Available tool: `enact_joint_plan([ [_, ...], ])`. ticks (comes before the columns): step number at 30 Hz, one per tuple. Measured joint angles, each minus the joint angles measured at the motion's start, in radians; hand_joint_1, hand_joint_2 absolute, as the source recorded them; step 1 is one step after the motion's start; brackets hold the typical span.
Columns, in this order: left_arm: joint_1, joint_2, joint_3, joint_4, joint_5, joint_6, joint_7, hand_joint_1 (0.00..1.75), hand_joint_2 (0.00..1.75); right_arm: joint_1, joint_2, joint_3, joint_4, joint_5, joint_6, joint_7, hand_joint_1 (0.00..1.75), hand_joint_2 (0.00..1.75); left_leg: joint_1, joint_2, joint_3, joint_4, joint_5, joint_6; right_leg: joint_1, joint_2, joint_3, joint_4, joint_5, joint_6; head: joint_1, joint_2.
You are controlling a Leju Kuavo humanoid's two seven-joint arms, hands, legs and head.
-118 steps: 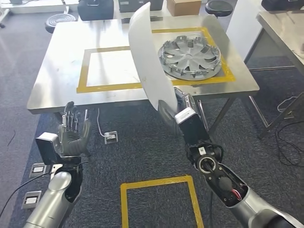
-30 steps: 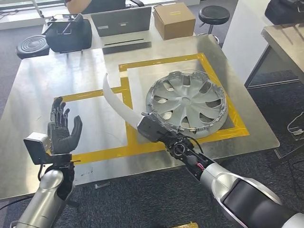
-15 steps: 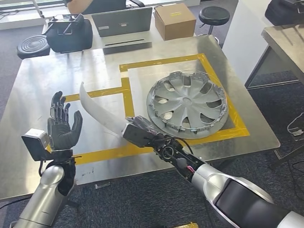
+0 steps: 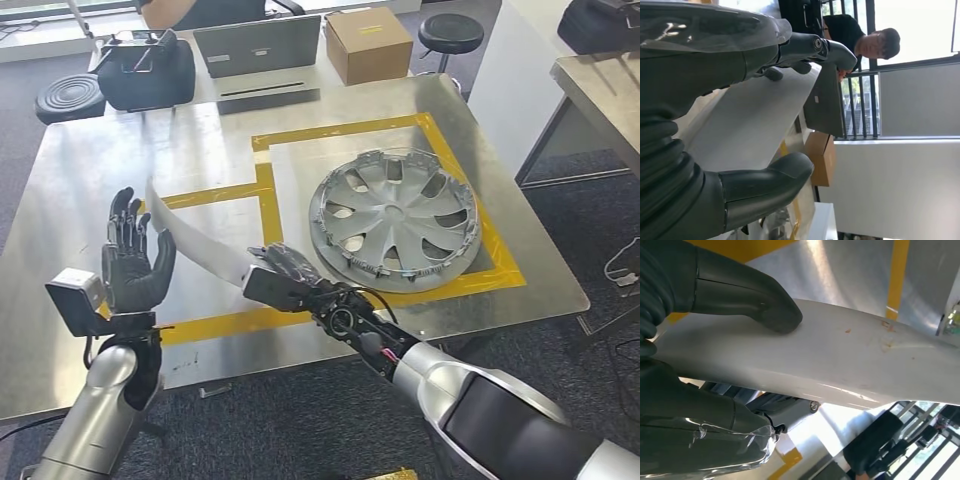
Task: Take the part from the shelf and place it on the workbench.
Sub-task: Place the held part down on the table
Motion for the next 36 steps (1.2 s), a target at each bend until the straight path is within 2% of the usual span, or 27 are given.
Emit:
enact_joint_plan([
  [2, -0.006, -0.003, -0.001, -0.01, 0.002, 0.002, 0.012, 0.0, 1.75, -0.019, 0.02, 0.008, 0.02, 0.016, -0.005, -0.002, 1.75, 1.75, 0.0, 0.0, 0.0, 0.0, 0.0, 0.0, 0.0, 0.0, 0.0, 0.0, 0.0, 0.0, 0.0, 0.0],
  [6, -0.011, -0.01, -0.004, -0.023, 0.015, -0.013, 0.023, 0.0, 1.75, -0.05, 0.051, 0.025, 0.063, 0.046, -0.018, 0.014, 0.0, 0.0, 0.0, -0.001, 0.0, 0.0, 0.0, 0.0, 0.0, -0.001, 0.0, 0.0, 0.0, 0.0, 0.0, 0.0],
  [18, -0.012, -0.039, -0.02, -0.025, 0.037, -0.043, 0.012, 0.0, 1.75, -0.112, 0.121, 0.052, 0.151, 0.072, -0.039, 0.048, 0.0, 0.0, 0.0, 0.0, 0.0, 0.0, 0.0, 0.0, 0.0, -0.001, 0.001, -0.001, 0.0, 0.0, 0.0, 0.0],
  [36, -0.012, -0.046, -0.021, -0.025, 0.036, -0.043, 0.012, 0.0, 1.75, -0.132, 0.142, 0.059, 0.201, 0.071, -0.039, 0.049, 0.0, 0.0, 0.0, 0.0, 0.0, 0.0, 0.0, 0.0, 0.0, -0.001, 0.001, -0.003, 0.0, 0.0, 0.0, 0.0],
])
